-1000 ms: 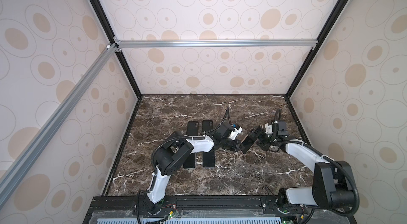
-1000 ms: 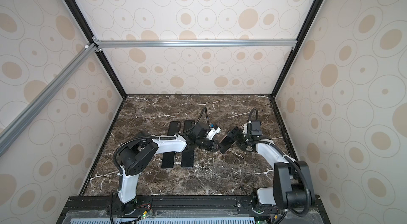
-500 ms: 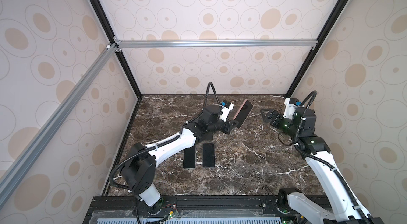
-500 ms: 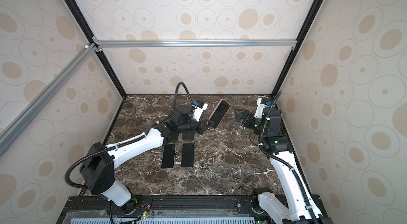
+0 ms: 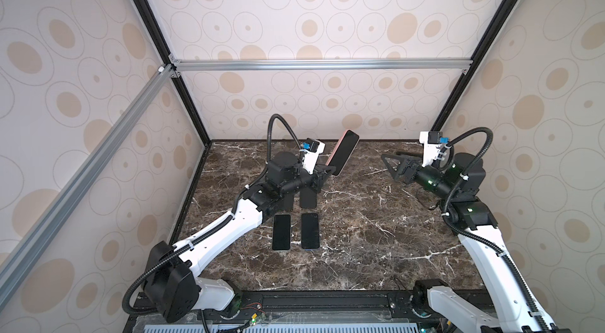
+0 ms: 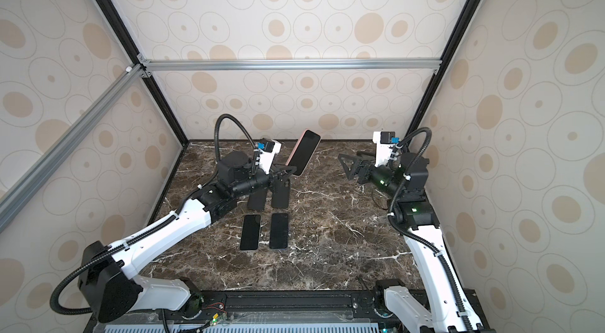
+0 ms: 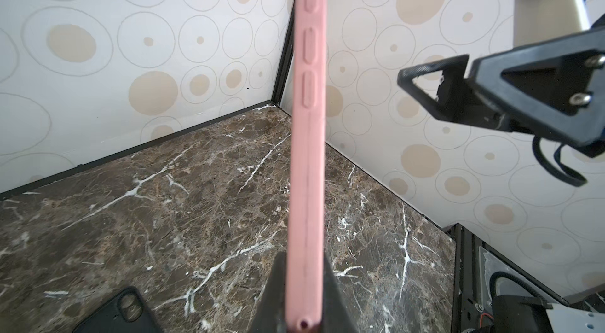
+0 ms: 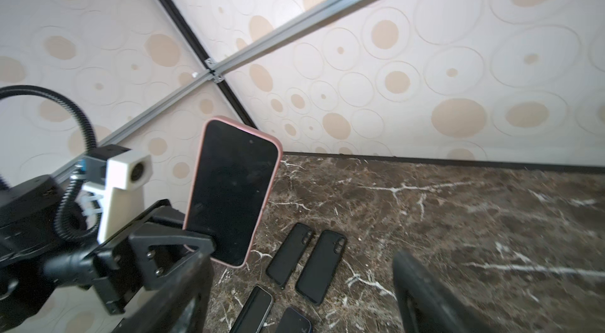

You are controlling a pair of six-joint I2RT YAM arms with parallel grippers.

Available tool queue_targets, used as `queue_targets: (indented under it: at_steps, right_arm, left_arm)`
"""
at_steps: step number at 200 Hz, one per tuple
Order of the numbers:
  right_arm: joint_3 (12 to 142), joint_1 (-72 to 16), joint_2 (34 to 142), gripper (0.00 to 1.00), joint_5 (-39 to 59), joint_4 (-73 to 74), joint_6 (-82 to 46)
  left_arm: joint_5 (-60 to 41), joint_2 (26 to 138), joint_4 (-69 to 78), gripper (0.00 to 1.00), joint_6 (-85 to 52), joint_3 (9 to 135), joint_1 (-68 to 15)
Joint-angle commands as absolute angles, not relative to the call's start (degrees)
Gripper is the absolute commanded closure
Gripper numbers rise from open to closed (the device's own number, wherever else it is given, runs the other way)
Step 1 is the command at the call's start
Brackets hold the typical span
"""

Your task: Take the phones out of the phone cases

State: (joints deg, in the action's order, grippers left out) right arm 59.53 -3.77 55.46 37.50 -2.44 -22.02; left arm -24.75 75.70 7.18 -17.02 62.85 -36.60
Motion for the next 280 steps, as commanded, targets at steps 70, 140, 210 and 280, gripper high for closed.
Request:
queue_targets:
  at_steps: [70,140,210,280]
  right_arm:
    - [75.4,-5.7,61.8,0.11,67.3,-2.6,-16.0]
    - [86.4,-13.9,67.7,0.13,74.0,-16.7,-8.7]
    - [92.1,-19.3,69.5,0.21,70.5,-31.9,2.2]
    - [93.0,-22.1,70.5,0.23,70.4,-35.6,6.4]
  left_arm:
    - [-52.6,65.8,6.8,1.0,4.2,62.8,-32.9]
    - [-55.9,64.1,-0.2,1.0,15.2,64.8,-32.8]
    - [-56.4,64.9,-3.4,1.0,18.0,67.0,-32.9]
    - [-56.8,64.3,-3.5,1.0,18.2,67.0,-32.9]
